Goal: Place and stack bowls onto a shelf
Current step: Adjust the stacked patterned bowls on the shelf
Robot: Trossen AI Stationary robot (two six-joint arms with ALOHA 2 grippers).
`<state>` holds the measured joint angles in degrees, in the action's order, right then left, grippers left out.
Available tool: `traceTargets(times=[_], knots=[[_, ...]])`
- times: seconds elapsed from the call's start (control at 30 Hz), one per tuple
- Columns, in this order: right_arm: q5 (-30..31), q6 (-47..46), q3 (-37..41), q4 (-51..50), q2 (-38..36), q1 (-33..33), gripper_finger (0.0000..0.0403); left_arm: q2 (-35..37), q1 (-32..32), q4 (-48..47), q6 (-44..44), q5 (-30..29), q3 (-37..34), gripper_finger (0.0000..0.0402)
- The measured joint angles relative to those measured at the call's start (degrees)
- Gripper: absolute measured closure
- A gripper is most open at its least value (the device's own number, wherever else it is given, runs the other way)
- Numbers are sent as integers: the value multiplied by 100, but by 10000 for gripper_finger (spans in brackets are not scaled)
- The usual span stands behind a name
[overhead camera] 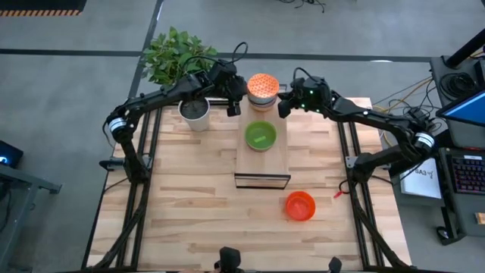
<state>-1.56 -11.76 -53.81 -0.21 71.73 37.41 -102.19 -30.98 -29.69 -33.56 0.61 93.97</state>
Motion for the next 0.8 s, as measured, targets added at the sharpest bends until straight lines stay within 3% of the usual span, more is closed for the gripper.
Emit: traceTargets(times=[0.43,0.8], knots=[[-42,82,6,-15,130,0,394,0,13,-56,159,203,7,401],[-35,24,6,-497,-382,-9,394,212,31,-321,214,-95,11,402]])
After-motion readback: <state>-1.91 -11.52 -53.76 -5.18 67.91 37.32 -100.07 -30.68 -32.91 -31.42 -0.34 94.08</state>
